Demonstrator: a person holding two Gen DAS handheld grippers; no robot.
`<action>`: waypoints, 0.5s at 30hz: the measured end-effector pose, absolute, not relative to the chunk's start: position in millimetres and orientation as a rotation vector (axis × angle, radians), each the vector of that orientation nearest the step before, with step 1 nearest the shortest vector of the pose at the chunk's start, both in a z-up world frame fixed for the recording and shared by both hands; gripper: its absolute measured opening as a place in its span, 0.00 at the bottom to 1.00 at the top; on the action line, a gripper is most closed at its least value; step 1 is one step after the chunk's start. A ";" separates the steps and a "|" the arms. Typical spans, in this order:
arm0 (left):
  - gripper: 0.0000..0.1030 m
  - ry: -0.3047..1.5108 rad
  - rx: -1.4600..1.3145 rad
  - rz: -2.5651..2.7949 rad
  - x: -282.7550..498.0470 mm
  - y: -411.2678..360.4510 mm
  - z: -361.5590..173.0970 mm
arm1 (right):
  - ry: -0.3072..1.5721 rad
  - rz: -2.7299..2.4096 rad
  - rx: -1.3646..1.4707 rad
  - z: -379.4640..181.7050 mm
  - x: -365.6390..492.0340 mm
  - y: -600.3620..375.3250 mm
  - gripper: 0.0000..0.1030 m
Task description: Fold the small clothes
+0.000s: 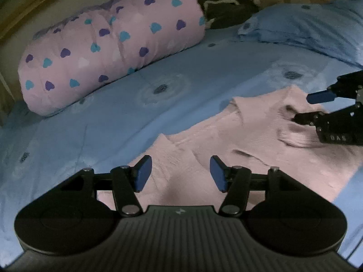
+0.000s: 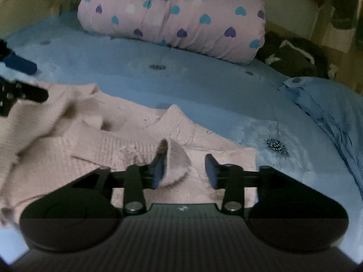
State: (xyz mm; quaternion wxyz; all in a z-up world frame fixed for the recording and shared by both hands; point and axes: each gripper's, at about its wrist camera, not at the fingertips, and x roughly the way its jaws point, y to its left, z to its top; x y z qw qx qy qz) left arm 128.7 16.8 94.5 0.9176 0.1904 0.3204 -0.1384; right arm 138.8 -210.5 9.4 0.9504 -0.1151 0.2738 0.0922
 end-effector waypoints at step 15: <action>0.65 0.718 0.474 -0.407 51.5 9.0 66.4 | 0.582 0.187 -0.124 20.3 104.3 -259.6 0.53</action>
